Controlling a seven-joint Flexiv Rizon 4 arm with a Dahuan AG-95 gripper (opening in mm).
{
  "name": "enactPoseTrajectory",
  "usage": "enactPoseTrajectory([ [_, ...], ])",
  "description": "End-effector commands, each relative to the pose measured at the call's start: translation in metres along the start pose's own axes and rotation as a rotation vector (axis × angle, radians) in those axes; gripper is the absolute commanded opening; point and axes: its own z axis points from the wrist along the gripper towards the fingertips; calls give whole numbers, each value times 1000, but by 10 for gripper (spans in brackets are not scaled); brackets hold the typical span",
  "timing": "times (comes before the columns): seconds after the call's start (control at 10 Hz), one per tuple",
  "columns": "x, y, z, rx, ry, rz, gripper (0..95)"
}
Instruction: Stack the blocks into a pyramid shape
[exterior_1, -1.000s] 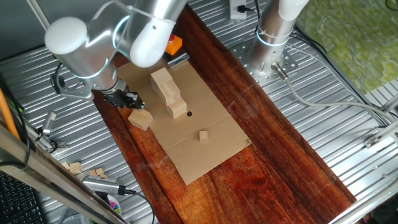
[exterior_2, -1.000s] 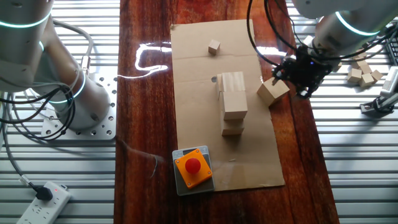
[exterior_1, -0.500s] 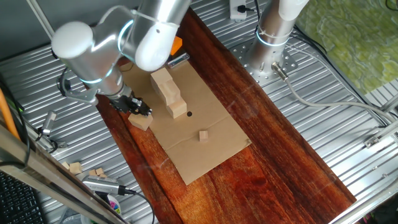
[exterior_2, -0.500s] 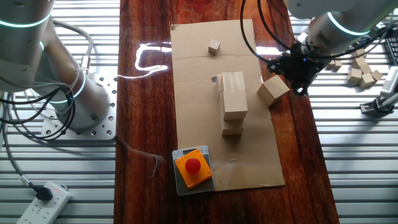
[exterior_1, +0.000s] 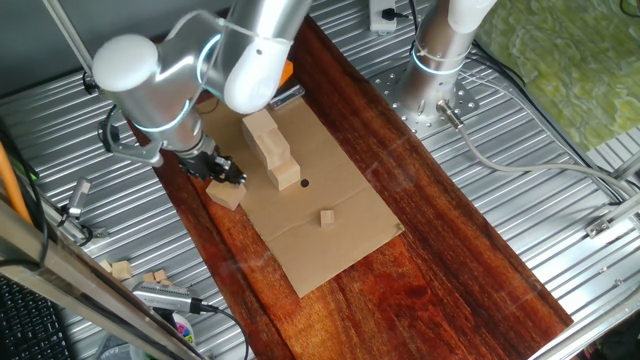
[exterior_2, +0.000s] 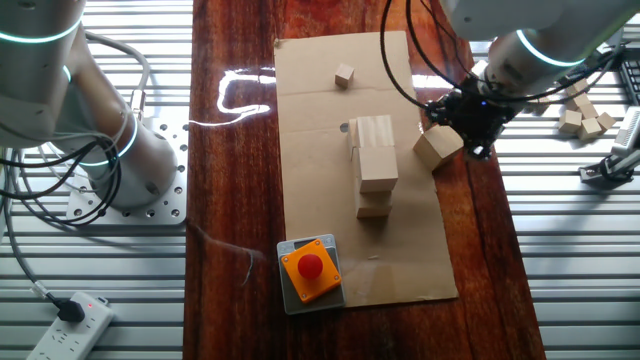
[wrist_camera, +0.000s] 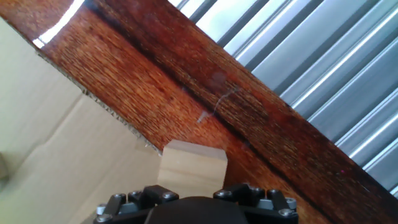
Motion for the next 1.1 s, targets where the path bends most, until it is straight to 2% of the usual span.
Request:
enactPoseTrajectory([
  [0.1,-3,3,3,1,1,4,760],
  [0.9,-4,-2,17,14,-7,18,760],
  [1.1,-2,-3,19,19,1,65,0],
])
